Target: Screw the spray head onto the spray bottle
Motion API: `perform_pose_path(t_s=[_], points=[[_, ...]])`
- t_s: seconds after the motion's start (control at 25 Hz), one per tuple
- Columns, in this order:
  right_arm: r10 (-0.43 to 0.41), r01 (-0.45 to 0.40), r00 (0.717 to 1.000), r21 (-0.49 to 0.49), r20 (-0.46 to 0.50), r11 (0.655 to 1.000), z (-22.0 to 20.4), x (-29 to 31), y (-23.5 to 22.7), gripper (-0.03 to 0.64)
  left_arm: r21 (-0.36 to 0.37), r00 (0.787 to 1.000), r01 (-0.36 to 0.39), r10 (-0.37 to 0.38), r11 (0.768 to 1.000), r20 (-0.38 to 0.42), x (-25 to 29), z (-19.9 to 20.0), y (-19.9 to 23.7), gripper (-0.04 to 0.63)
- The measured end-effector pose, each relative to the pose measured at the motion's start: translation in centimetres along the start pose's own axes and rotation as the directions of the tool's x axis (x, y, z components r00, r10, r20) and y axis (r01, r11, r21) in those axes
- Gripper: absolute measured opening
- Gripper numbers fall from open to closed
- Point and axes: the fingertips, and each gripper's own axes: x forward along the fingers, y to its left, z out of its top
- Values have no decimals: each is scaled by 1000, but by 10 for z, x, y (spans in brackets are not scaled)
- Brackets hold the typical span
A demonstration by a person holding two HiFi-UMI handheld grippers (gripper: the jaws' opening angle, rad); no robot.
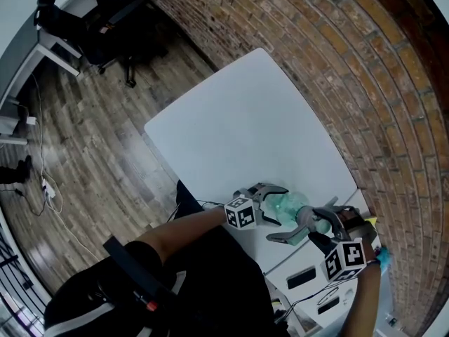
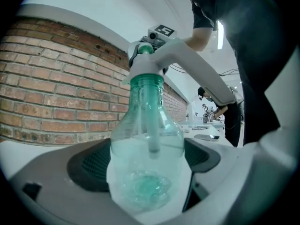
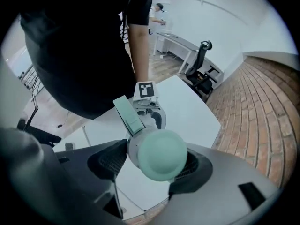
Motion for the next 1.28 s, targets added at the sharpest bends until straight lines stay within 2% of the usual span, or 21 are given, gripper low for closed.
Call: perform_pose_path(t_s=[0.24,0.4,0.64,0.8,1.12,1.2,1.28], points=[[7,-16,999,-232,-38,973,0,0,3,282,-7,1000,-2,2,1000,-7,0,0,0,492],[-46,33,998,-303,-37,952,-3,0,4,284,-13,1000,-10,9,1000,-7,0,-1,0,489],[-113,99,993,-275,-33,956,-3,-1,4,284,-18,1000,-10,10,1000,-8,-1,-1,0,489],[-104,82,992,-273,-68,959,-4,0,4,282,-22,1000,-12,12,1000,-14,-1,-2,0,489],[-102,82,990,-193,-95,978,-11,-19,0,282,-29,1000,-17,16,999,-22,-5,-2,2,485],[-87,77,992,-115,-89,990,-15,-29,2,282,-29,1000,-20,19,999,-23,-7,-2,3,483],[-45,48,997,51,-56,998,-18,-42,8,282,-24,1000,-19,18,1000,-21,-7,-1,3,483]])
